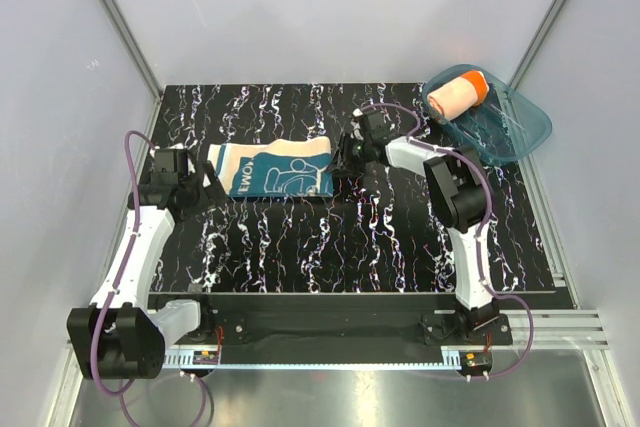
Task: Roll the towels
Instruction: Fold the towel
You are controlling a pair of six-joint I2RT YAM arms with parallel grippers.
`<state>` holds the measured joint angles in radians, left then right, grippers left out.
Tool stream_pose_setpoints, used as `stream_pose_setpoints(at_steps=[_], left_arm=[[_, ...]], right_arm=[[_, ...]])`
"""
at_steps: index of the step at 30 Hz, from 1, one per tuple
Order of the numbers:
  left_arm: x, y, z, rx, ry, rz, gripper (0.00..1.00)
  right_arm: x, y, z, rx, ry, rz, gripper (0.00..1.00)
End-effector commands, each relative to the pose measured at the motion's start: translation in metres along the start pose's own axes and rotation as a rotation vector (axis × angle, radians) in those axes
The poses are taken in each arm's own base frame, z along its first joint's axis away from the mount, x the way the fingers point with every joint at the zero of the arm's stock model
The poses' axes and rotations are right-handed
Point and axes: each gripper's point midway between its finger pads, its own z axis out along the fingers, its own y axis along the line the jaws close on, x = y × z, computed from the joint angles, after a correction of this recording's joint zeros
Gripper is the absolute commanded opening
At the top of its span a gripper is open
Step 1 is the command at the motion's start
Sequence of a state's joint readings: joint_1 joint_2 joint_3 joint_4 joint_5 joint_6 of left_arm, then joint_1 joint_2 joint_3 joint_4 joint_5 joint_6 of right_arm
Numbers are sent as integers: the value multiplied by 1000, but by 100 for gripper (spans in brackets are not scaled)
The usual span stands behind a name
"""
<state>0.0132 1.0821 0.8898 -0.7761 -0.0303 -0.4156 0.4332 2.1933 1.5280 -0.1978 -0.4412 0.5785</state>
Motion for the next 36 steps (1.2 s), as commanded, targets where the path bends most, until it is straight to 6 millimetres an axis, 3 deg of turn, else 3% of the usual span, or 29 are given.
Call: stream_pose_setpoints(at_steps=[1,2,4,5,7,8,10,11,13,14,15,17,19,20,22,23,24,25,27,28,29,30,32,34,36], left_arm=[[-5,-2,1,7,-24,13,99],[-6,-2,1,5,-24,13,99],[-6,-2,1,2,-25,13,99],[-6,-2,0,2,-28,13,99],[-7,-2,0,0,-26,17,99],[-7,-1,-1,-1,-25,17,99],[-9,-1,-2,-8,-31,20,99],[-11,-2,-3,-7,-32,20,99],[-16,-4,-2,-3,-40,19,99],[-18,-5,-1,-1,-43,18,98],[-22,-8,0,6,-51,17,97],[-27,-25,4,42,-38,43,95],[-37,-41,9,66,-27,63,93],[-39,-52,10,80,-23,85,93],[-51,-67,17,83,-27,112,93],[-55,-78,19,99,-34,134,92],[-59,-84,22,102,-34,144,91],[-60,-88,35,95,-9,158,90],[-76,-104,41,112,-27,173,88],[-72,-106,59,93,12,184,86],[-82,-114,63,102,3,184,84],[-78,-115,80,88,39,181,83],[-79,-125,93,103,55,176,81],[-79,-134,109,111,72,180,79],[-81,-144,123,114,85,194,77]], right_arm=[[25,16,14,-60,46,-35,38],[37,10,15,-51,66,-15,33],[40,11,10,-63,55,-9,19],[54,-1,8,-32,77,3,15],[57,-14,-7,45,55,10,5],[72,-30,-13,95,76,27,1],[80,-45,-34,184,69,50,0],[98,-60,-42,235,96,68,0],[109,-65,-61,274,99,69,0],[125,-76,-67,306,126,82,4],[129,-74,-76,305,130,74,15],[133,-70,-89,302,126,64,51],[133,-77,-105,375,111,65,62],[122,-68,-117,370,71,38,64],[115,-68,-136,428,37,20,67],[97,-57,-151,438,-35,-7,67],[96,-57,-162,465,-41,-9,67],[91,-52,-170,466,-61,-21,66],[77,-32,-185,416,-119,-42,58],[77,-22,-186,373,-124,-54,45],[73,3,-187,250,-139,-76,40],[74,14,-186,195,-137,-86,34],[77,39,-179,65,-123,-90,20],[83,49,-171,3,-94,-68,7],[87,60,-157,-72,-59,-67,2]])
